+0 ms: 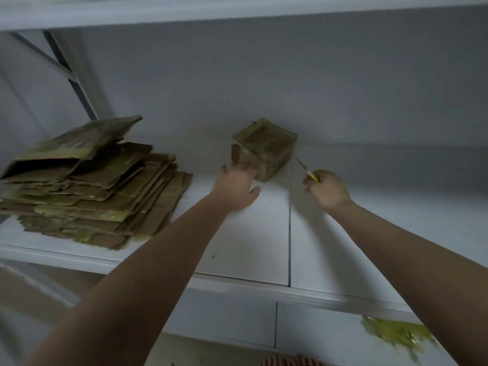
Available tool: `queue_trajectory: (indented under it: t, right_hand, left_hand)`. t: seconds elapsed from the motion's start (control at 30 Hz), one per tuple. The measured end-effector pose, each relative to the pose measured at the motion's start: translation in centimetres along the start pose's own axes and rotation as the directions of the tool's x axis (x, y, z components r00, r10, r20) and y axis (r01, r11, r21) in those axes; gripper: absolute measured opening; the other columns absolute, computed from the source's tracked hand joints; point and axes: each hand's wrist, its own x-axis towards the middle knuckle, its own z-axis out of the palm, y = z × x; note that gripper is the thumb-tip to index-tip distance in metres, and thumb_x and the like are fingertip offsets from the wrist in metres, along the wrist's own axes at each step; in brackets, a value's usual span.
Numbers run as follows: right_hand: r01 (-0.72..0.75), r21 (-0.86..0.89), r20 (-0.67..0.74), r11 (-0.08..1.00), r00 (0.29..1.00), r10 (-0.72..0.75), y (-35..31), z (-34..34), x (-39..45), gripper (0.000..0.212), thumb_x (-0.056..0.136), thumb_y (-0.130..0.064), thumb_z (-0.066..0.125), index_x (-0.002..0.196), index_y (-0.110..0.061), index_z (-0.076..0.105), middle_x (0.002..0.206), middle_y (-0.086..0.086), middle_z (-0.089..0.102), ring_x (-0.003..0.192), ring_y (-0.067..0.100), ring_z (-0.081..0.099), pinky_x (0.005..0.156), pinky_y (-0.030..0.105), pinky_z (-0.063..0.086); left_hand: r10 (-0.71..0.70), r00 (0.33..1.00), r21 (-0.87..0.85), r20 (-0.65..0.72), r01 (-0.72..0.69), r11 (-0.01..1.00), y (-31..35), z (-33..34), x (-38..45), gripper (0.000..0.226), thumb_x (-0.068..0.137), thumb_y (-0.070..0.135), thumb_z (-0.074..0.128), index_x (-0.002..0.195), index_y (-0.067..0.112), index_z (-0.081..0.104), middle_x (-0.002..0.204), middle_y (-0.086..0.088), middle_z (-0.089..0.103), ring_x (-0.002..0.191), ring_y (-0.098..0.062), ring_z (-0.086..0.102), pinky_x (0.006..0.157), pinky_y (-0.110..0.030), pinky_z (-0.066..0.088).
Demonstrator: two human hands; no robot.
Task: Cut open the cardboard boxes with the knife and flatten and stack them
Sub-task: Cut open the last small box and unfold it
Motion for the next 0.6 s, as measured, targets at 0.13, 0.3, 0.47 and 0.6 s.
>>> queue_trajectory:
  t: [0.13, 0.3, 0.47, 0.6]
  right_hand:
    - [-0.017, 0.029, 0.028, 0.999, 0.999, 0.016, 2.5, -1.1, 0.7, 0.023, 0.092, -0.026, 0.052, 0.092, -0.008, 0.066, 0.091, 0.014, 0.068, 0.088, 0.032, 0.063, 0.083, 0.042, 0.051]
    - [-0.058, 0.078, 0.049, 0.995, 0.997, 0.054, 4.5, -1.6, 1.6, 0.026, 0.092, -0.029, 0.052, 0.091, -0.007, 0.066, 0.088, 0.015, 0.069, 0.084, 0.033, 0.064, 0.083, 0.047, 0.053]
    - [-0.047, 0.028, 0.068, 0.998, 0.997, 0.045, 5.1, -1.9, 2.5, 0.028, 0.093, -0.028, 0.049, 0.091, -0.008, 0.067, 0.088, 0.013, 0.069, 0.085, 0.031, 0.064, 0.082, 0.042, 0.052]
    - [-0.046, 0.02, 0.07, 0.999, 0.997, 0.045, 5.2, -2.0, 3.5, 0.033, 0.096, -0.032, 0.046, 0.091, -0.007, 0.066, 0.088, 0.013, 0.069, 0.082, 0.03, 0.064, 0.079, 0.038, 0.051]
  left_hand:
    - [-0.066, 0.998, 0.017, -0.003, 0.066, 0.998, 1.3, 1.4, 1.7, 0.071, 0.095, 0.043, 0.048, 0.152, 0.017, 0.015, 0.156, -0.011, 0.021, 0.14, -0.03, 0.028, 0.113, -0.045, 0.02]
    - [-0.146, 0.989, -0.038, -0.032, 0.145, 0.989, 2.6, 1.7, 4.9, 0.078, 0.09, 0.041, 0.057, 0.151, 0.018, 0.014, 0.156, -0.011, 0.012, 0.145, -0.034, 0.013, 0.113, -0.051, 0.024]
    - [-0.224, 0.973, 0.03, -0.064, 0.226, 0.974, 3.6, 1.5, 8.8, 0.082, 0.089, 0.051, 0.056, 0.152, 0.024, 0.011, 0.16, -0.008, 0.0, 0.146, -0.04, -0.008, 0.113, -0.064, 0.012]
    - [-0.274, 0.96, 0.018, 0.061, 0.273, 0.962, 3.3, 2.1, 10.4, 0.072, 0.095, 0.045, 0.05, 0.153, 0.028, 0.011, 0.161, -0.004, 0.004, 0.144, -0.045, -0.006, 0.115, -0.059, 0.015]
